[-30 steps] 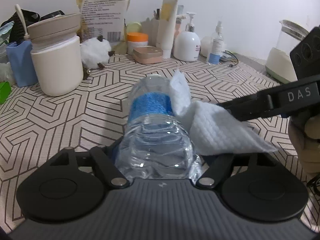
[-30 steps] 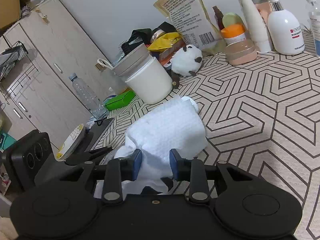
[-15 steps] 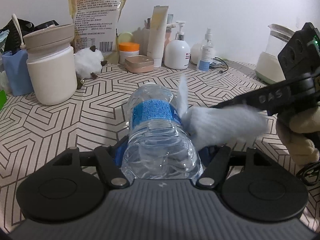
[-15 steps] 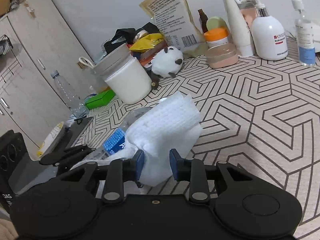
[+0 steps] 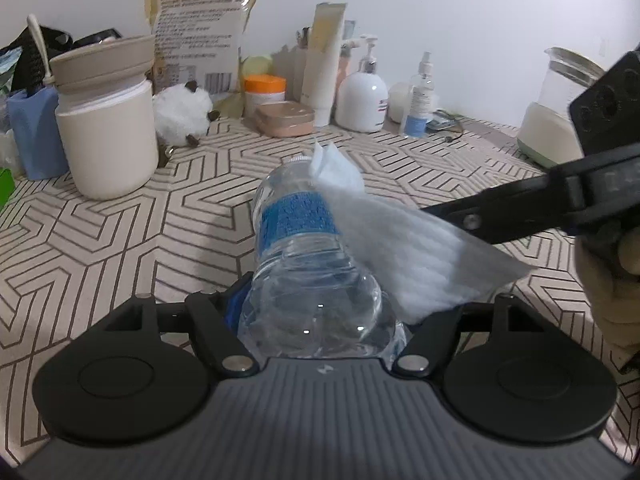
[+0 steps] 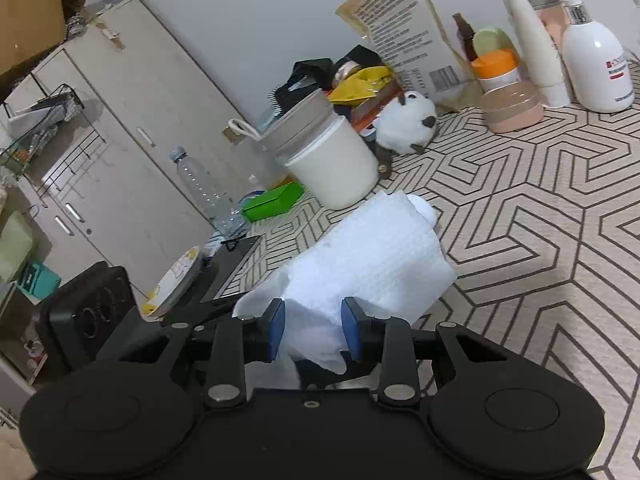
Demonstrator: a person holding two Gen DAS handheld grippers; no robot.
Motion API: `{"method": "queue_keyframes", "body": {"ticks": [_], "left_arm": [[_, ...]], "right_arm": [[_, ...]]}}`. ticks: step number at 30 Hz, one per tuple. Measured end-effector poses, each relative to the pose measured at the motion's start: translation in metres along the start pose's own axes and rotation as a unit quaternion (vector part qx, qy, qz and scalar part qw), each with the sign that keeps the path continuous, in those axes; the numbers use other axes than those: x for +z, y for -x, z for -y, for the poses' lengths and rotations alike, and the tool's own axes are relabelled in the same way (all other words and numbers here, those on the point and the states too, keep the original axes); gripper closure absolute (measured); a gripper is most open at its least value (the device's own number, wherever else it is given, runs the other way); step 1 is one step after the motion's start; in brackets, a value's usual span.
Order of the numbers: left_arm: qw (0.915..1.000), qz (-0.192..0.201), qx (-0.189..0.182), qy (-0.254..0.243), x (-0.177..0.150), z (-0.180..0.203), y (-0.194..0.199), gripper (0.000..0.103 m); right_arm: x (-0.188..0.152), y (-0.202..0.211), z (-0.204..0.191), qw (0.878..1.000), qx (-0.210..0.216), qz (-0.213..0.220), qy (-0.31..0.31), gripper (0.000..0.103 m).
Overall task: Clean container
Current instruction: 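Hold the bottle with the left tool while the right tool rubs the wipe along it, then hold the bottle with the left tool while the right tool wipes near its cap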
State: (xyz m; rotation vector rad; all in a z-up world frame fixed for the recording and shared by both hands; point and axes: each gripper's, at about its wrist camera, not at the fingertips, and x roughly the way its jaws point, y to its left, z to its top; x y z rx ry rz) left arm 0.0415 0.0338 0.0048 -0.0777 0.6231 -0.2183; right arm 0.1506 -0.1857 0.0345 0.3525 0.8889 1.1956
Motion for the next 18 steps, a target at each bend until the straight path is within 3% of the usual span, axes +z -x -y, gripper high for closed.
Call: {"method": "queue_keyframes", "body": {"ticks": [4,8,9,11,13,14,15,16,18], "left_arm": [[0.9999,-0.009,0.001,0.009,0.001,-0.003,-0.003,0.029],[0.9999,-0.010,0.001,0.008,0.000,-0.002,-0.003,0.025],[0.9999,-0.010,0.000,0.008,0.000,-0.002,-0.003,0.025],[0.9999,-0.010,-0.002,0.009,0.000,-0.002,-0.003,0.024],[0.9999,-0.010,0.000,0.010,0.000,-0.002,-0.003,0.015],[0.9998,-0.012,0.004,0.012,0.000,-0.002,-0.003,0.002],[0.9998,-0.015,0.007,0.014,0.000,-0.002,-0.003,0.002],[0.9997,-0.016,0.009,0.015,0.000,-0.002,-0.004,0.002],[0.9996,-0.015,0.010,0.019,0.000,-0.004,-0.003,0.002]], "right_arm": [[0.001,-0.005,-0.006,0.999,0.034,-0.004,0.004,0.066],[0.003,-0.007,-0.008,0.999,0.041,-0.004,0.009,0.066],[0.003,-0.007,-0.007,0.999,0.040,-0.003,0.010,0.068],[0.003,-0.008,-0.007,1.000,0.015,-0.003,0.021,0.081],[0.004,-0.007,-0.003,1.000,0.016,-0.003,0.011,0.081],[0.004,-0.007,0.000,1.000,0.013,-0.001,0.003,0.080],[0.004,-0.008,0.002,1.000,-0.005,-0.003,0.003,0.080],[0.004,-0.010,0.006,1.000,-0.022,-0.008,-0.001,0.067],[0.003,-0.014,0.015,0.999,-0.036,-0.018,-0.019,0.066]]}}
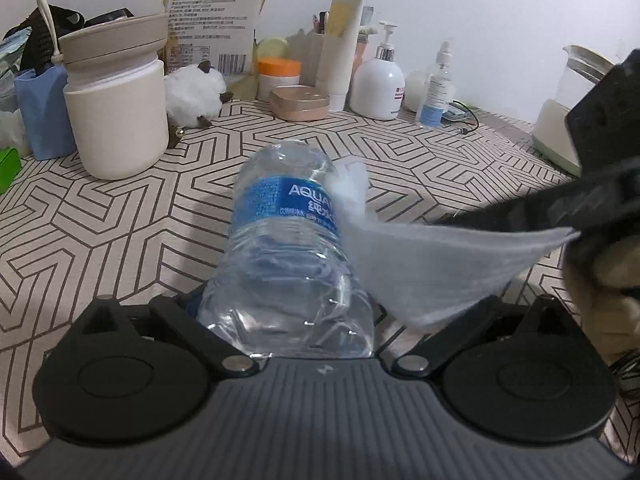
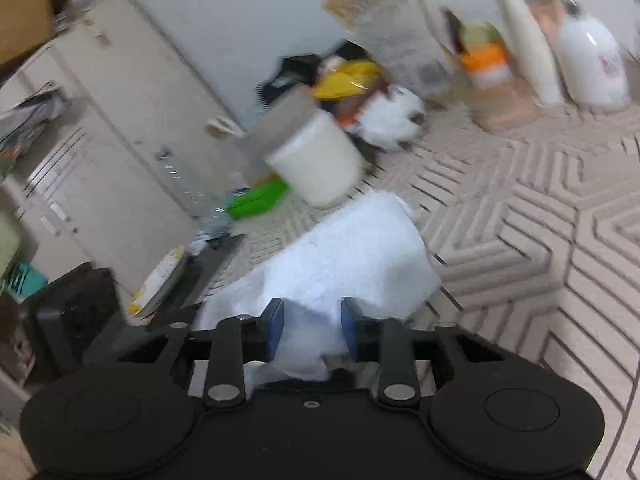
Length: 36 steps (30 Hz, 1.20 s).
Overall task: Clean container
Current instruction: 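Hold the bottle with the left tool while the right tool wipes near its cap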
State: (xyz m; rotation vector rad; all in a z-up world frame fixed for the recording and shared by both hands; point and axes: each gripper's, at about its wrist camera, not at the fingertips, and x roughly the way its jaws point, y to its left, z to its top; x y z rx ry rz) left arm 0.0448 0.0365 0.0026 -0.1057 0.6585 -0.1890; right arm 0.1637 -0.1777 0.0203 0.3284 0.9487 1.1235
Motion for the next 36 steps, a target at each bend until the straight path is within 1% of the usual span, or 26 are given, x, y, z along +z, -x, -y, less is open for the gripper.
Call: {"method": "queue_keyframes", "body": {"ticks": [2,4,7,9,12,13,15,17,18,20,22,24,26,32,33,36], "left_arm": [[1.0000,0.003,0.001,0.005,0.000,-0.002,0.001,0.003],[1.0000,0.007,0.000,0.007,0.000,-0.003,0.002,0.005],[0.9999,0.013,-0.001,0.009,-0.001,-0.004,0.004,0.014],[0.9998,0.017,-0.004,0.011,-0.002,-0.006,0.005,0.023],[0.9995,0.021,-0.015,0.017,-0.004,-0.010,0.009,0.032],[0.9994,0.023,-0.019,0.016,-0.004,-0.011,0.009,0.032],[0.9995,0.024,-0.018,0.009,-0.004,-0.008,0.009,0.032],[0.9996,0.024,-0.012,0.003,-0.004,-0.005,0.008,0.032],[0.9996,0.024,-0.013,0.003,-0.003,-0.006,0.008,0.032],[0.9996,0.024,-0.012,0.002,-0.003,-0.005,0.008,0.032],[0.9997,0.021,-0.009,-0.001,-0.003,-0.004,0.008,0.032],[0.9999,0.014,-0.009,-0.003,-0.002,-0.004,0.006,0.027],[0.9999,0.011,-0.009,-0.004,-0.002,-0.004,0.005,0.027],[0.9999,0.008,-0.005,-0.008,-0.002,-0.002,0.004,0.025],[0.9999,0.007,-0.004,-0.009,-0.003,-0.002,0.004,0.023],[0.9999,0.006,-0.004,-0.012,-0.003,-0.001,0.004,0.022]], "right_arm": [[-0.002,-0.010,0.004,1.000,-0.020,-0.019,-0.001,0.068],[-0.004,-0.015,0.004,1.000,-0.022,-0.023,0.000,0.069],[-0.003,-0.013,0.005,1.000,-0.018,-0.021,-0.008,0.070],[-0.004,-0.011,0.007,1.000,-0.015,-0.016,-0.017,0.071],[-0.003,-0.006,0.010,1.000,-0.007,-0.004,-0.029,0.071],[-0.003,-0.003,0.010,1.000,-0.003,0.002,-0.031,0.071],[-0.002,0.002,0.010,0.999,0.015,0.014,-0.038,0.071],[-0.001,0.002,0.007,0.998,0.053,0.015,-0.044,0.071],[-0.001,0.001,0.004,0.997,0.064,0.015,-0.041,0.071],[-0.002,0.001,-0.002,0.998,0.060,0.016,-0.026,0.070],[-0.003,0.001,-0.002,0.998,0.063,0.016,-0.028,0.070],[-0.003,0.000,-0.001,0.997,0.067,0.016,-0.031,0.070],[-0.004,-0.001,-0.001,0.997,0.073,0.013,-0.033,0.069],[-0.004,-0.002,-0.002,0.997,0.072,0.010,-0.029,0.068],[-0.004,-0.003,-0.001,0.997,0.073,0.010,-0.032,0.068],[-0.004,-0.004,0.007,0.995,0.082,0.006,-0.057,0.067]]}}
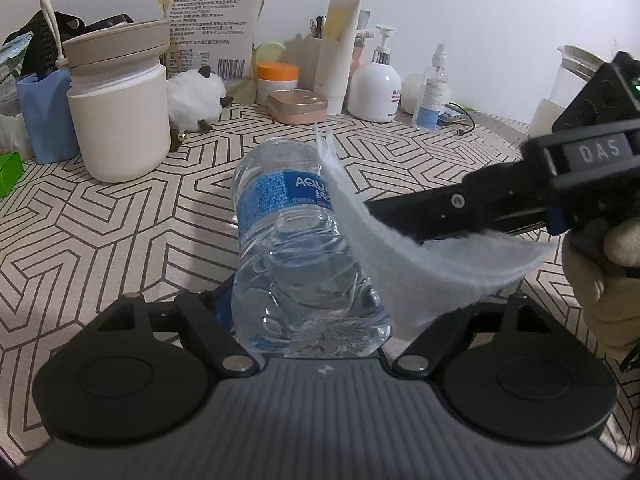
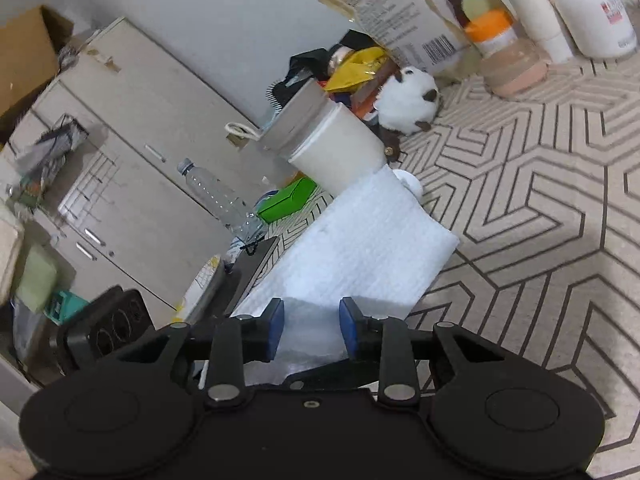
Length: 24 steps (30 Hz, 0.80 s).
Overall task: Clean container
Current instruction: 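Hold the bottle with the left tool while the right tool wipes near its cap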
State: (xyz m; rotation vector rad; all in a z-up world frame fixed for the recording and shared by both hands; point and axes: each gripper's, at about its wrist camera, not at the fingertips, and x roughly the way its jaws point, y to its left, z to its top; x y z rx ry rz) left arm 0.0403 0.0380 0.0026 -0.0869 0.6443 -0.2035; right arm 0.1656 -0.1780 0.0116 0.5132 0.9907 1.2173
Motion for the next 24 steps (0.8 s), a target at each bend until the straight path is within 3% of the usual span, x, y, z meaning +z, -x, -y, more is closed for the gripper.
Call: {"method": "queue_keyframes", "body": {"ticks": [9,20,24], "left_arm": [[1.0000,0.000,0.001,0.001,0.000,0.000,0.000,0.022],[1.0000,-0.001,-0.001,0.000,-0.001,-0.001,0.000,0.019],[1.0000,-0.001,0.002,-0.002,-0.001,-0.001,0.000,0.019]], "right_arm": [[0.000,-0.003,0.015,0.999,0.016,-0.003,-0.043,0.064],[0.023,-0.003,0.029,0.997,-0.042,0.018,-0.060,0.060],[0.027,-0.006,0.026,0.998,-0.033,0.015,-0.059,0.060]]}}
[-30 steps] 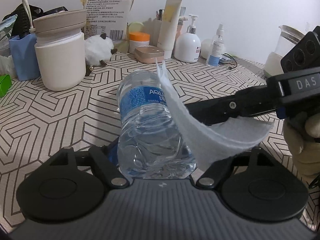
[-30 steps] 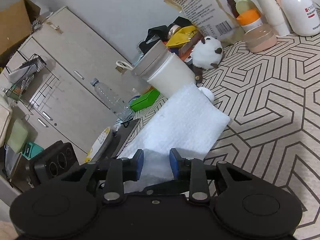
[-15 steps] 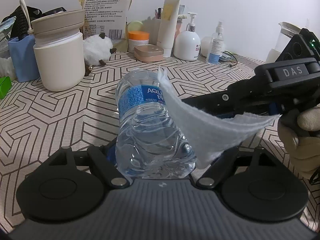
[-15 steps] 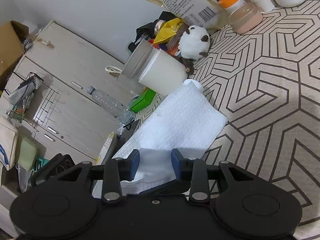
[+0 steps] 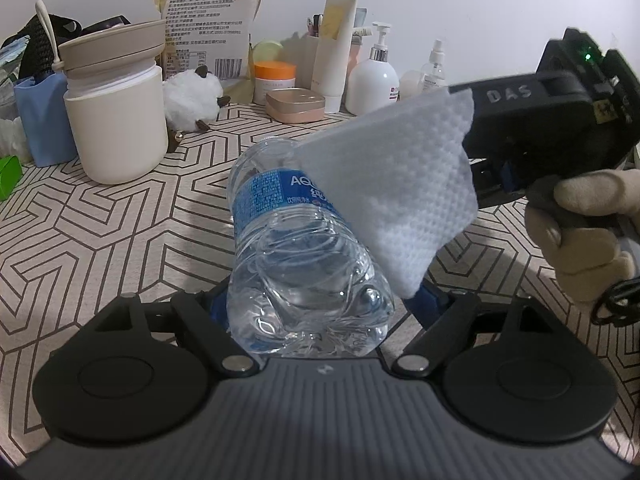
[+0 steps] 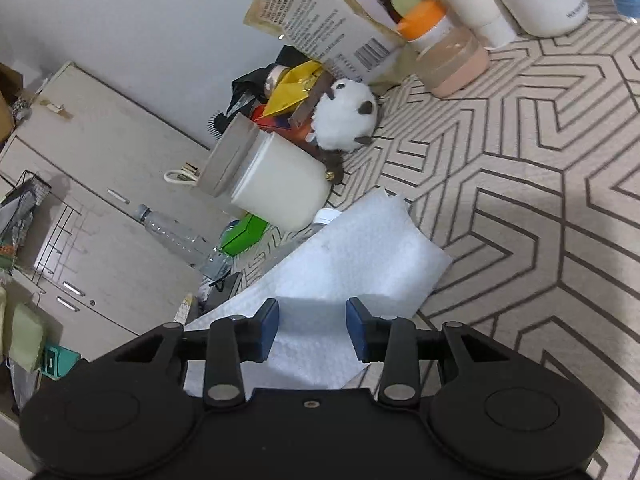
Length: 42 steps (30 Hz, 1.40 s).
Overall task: Clean container
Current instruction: 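Hold the bottle with the left tool while the right tool wipes near its cap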
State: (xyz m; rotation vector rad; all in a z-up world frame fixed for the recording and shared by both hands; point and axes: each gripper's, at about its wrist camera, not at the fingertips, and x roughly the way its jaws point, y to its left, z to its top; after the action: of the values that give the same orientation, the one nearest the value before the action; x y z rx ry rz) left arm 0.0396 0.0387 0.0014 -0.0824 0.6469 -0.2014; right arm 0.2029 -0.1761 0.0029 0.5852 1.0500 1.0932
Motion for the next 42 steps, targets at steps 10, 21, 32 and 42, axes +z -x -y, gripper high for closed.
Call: {"method": "queue_keyframes", "body": {"ticks": [10,21,32,42], "left_arm": [[1.0000,0.000,-0.001,0.000,0.001,0.003,-0.001,0.017],[1.0000,0.002,0.001,0.004,0.001,0.003,0.000,0.018],[1.0000,-0.002,0.007,-0.003,0.001,0.005,-0.001,0.017],[1.0000,0.002,0.008,0.001,0.000,0.004,0.001,0.019]], "right_arm": [[-0.007,-0.002,-0.021,0.999,0.005,-0.008,0.038,0.057],[-0.028,0.000,-0.029,0.997,0.027,-0.027,0.068,0.054],[-0.013,-0.012,-0.020,0.999,0.004,-0.017,0.046,0.044],[0.001,-0.003,-0.004,0.999,-0.020,0.009,0.032,0.059]]}}
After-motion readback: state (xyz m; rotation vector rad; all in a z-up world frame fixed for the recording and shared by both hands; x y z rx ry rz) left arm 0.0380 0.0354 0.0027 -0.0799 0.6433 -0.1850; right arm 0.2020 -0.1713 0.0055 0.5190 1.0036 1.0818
